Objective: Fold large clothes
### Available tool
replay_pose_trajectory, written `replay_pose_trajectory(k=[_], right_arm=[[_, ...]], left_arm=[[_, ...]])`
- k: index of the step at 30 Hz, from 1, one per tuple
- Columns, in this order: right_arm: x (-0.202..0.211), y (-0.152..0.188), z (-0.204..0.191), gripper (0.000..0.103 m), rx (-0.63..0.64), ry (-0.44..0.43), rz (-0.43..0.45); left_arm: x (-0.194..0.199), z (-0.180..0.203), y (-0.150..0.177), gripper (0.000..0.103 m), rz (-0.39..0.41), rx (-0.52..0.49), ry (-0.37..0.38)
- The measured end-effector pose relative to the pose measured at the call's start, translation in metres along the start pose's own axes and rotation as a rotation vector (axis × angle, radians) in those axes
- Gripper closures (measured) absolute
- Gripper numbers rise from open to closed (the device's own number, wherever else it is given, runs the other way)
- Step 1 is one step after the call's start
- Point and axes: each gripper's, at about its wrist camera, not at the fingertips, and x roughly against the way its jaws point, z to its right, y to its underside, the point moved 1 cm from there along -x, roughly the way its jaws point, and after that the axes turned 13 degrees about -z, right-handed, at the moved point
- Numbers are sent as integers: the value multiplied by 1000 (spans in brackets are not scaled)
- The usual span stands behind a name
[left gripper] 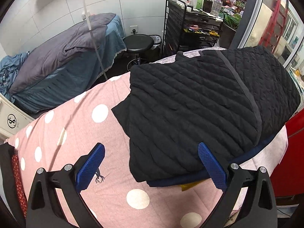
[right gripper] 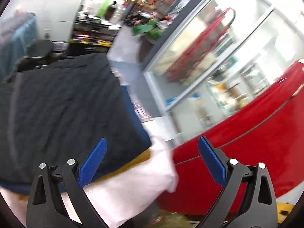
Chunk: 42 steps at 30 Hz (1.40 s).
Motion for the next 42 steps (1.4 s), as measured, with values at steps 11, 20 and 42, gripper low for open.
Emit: replay_pose_trajectory(k=[11, 20, 42], right_arm=[[35, 36, -132, 6, 381, -314, -105], [39, 29, -144, 6, 368, -311, -124], [26, 19, -142, 6, 346, -299, -119]], left_arm=[[-4, 45, 0, 6, -71, -146, -75], [2, 38, -6, 6, -123, -83, -47], [3, 61, 4, 6, -154, -114, -71]])
